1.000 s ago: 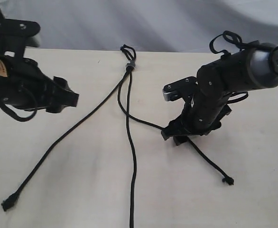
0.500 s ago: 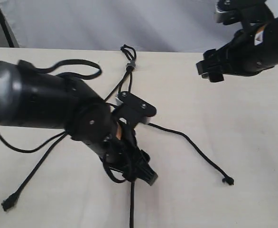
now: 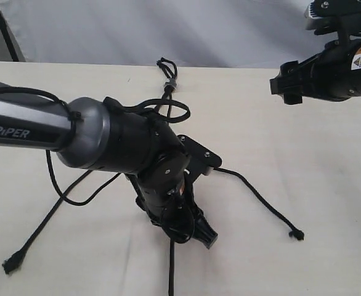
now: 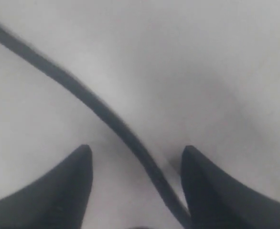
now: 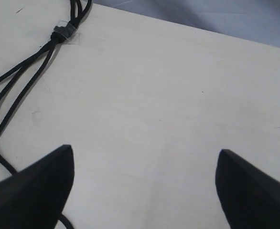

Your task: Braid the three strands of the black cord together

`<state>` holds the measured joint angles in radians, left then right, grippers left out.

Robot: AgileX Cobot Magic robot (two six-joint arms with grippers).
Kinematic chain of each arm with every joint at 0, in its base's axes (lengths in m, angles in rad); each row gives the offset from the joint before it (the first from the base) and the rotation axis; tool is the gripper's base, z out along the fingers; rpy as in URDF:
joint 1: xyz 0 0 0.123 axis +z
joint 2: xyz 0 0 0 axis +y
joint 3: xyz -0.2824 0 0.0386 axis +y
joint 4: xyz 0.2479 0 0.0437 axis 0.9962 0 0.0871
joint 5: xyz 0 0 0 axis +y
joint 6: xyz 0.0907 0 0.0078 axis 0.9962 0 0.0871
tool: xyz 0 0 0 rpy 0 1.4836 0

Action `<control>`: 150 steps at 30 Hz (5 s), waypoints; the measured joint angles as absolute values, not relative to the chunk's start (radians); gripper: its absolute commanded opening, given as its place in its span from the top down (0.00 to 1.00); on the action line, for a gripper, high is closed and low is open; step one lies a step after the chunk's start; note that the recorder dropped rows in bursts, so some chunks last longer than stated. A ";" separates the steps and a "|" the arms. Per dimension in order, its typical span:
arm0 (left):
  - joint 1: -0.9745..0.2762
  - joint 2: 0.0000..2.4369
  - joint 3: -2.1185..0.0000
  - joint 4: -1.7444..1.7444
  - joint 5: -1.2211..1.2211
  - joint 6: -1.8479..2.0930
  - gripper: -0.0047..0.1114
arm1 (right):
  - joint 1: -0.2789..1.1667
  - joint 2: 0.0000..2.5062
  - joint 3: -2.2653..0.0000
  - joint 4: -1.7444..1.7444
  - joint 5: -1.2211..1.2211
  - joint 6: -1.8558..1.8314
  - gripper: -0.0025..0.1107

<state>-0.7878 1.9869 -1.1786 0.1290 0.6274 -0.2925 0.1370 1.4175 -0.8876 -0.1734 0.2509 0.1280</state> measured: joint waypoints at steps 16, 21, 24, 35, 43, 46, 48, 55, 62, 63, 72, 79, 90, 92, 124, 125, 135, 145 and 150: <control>-0.676 1.882 -1.210 0.299 0.781 -0.189 0.96 | 0.137 1.417 -0.888 -0.173 0.245 0.134 0.31; -0.500 1.844 -1.199 0.365 0.774 -0.154 0.96 | 0.137 1.417 -0.888 -0.175 0.245 0.134 0.31; -0.406 1.862 -1.144 0.376 0.692 -0.104 0.96 | 0.137 1.417 -0.888 -0.175 0.243 0.134 0.31; -0.301 1.920 -0.989 0.345 0.456 -0.072 0.96 | 0.137 1.417 -0.888 -0.175 0.227 0.139 0.31; -0.554 1.896 -0.982 -0.088 0.542 0.256 0.96 | 0.137 1.417 -0.888 -0.175 0.218 0.140 0.31; -0.699 1.878 -0.980 -0.174 0.486 0.386 0.96 | 0.137 1.417 -0.888 -0.175 0.218 0.142 0.31; -0.681 1.819 -0.965 -0.138 0.499 0.324 0.96 | 0.137 1.417 -0.888 -0.175 0.218 0.142 0.31; -0.332 1.616 -0.902 -0.109 0.547 0.247 0.96 | 0.135 1.417 -0.888 -0.175 0.218 0.142 0.31; -0.270 1.696 -0.817 -0.111 0.422 0.243 0.95 | 0.135 1.417 -0.888 -0.175 0.218 0.156 0.31; -0.270 1.707 -0.817 -0.111 0.414 0.243 0.93 | 0.135 1.417 -0.888 -0.175 0.218 0.158 0.31; -0.270 1.750 -0.817 -0.116 0.389 0.229 0.53 | 0.169 1.417 -0.888 -0.167 0.294 0.176 0.31; -0.270 1.750 -0.817 -0.123 0.375 0.226 0.54 | 0.536 1.512 -0.985 0.024 0.543 -0.010 0.31; -0.269 1.750 -0.817 -0.123 0.371 0.226 0.54 | 0.791 1.905 -1.051 0.048 0.581 -0.033 0.42; -0.269 1.750 -0.817 -0.123 0.371 0.226 0.54 | 0.791 1.923 -1.051 0.048 0.581 -0.033 0.62; -0.269 1.750 -0.817 -0.123 0.368 0.226 0.54 | 0.379 2.007 -1.150 -0.316 0.679 -0.047 0.98; -0.269 1.750 -0.817 -0.123 0.368 0.225 0.54 | 0.390 2.007 -1.150 -0.303 0.680 -0.057 0.98; -0.269 1.750 -0.817 -0.123 0.368 0.225 0.54 | 0.691 1.945 -1.071 -0.109 0.804 -0.288 0.98; -0.269 1.750 -0.817 -0.123 0.370 0.225 0.54 | 0.881 1.725 -1.063 -0.313 0.818 -0.130 0.98; -0.269 1.750 -0.817 -0.123 0.370 0.225 0.54 | 0.783 1.665 -1.063 -0.360 0.828 -0.078 0.98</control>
